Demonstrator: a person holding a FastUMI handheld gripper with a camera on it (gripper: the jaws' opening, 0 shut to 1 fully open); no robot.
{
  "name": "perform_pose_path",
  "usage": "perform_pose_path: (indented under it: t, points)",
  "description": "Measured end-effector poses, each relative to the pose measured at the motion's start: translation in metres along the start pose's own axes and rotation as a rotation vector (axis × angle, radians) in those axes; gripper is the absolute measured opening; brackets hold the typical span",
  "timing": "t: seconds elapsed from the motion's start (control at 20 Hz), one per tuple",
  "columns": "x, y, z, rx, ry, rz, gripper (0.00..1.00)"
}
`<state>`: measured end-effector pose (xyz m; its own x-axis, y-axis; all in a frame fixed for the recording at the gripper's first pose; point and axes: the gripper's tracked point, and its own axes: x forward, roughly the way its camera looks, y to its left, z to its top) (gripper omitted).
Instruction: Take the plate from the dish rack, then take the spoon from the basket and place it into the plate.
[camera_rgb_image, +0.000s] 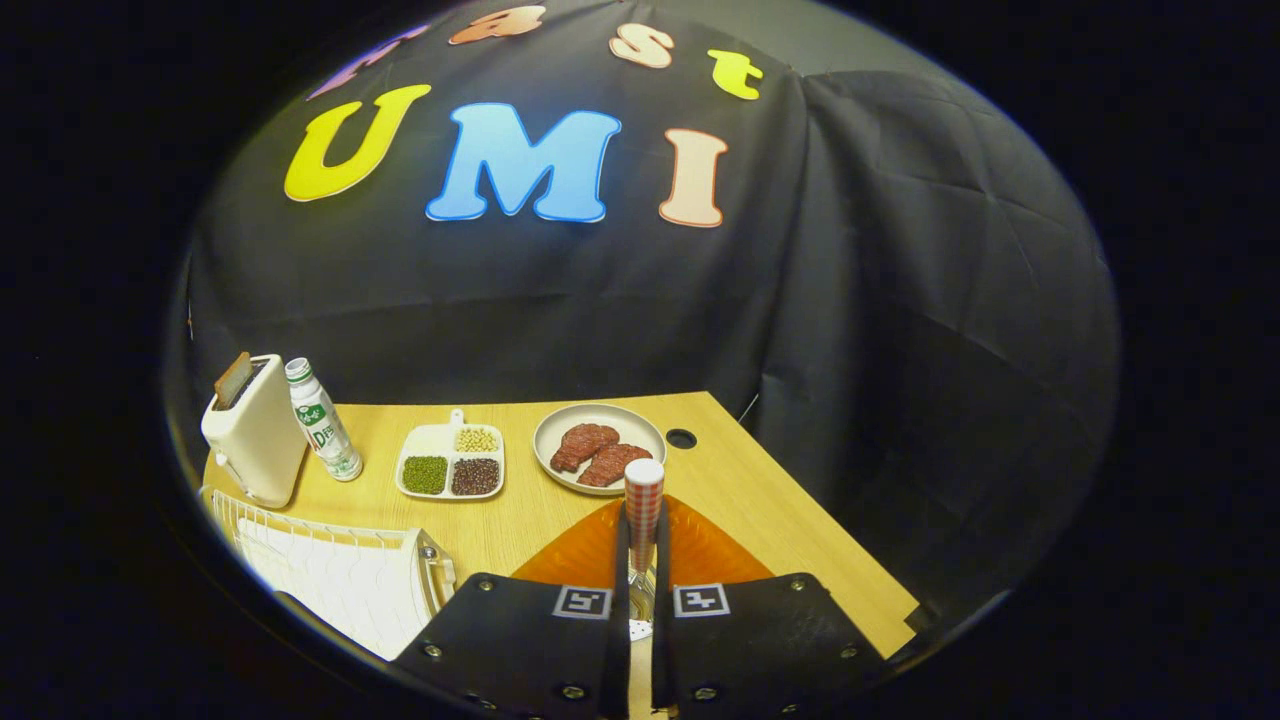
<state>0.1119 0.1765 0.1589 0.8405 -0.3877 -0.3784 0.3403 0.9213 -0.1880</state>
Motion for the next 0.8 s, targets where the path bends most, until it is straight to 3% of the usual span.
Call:
perform_pose_path:
  t: [0.4,0.8]
  points:
    - [-0.089,0.043,0.003,-0.058,-0.083,0.117,0.08]
    - [-0.185,0.108,-0.058,-0.154,-0.064,0.338,0.08]
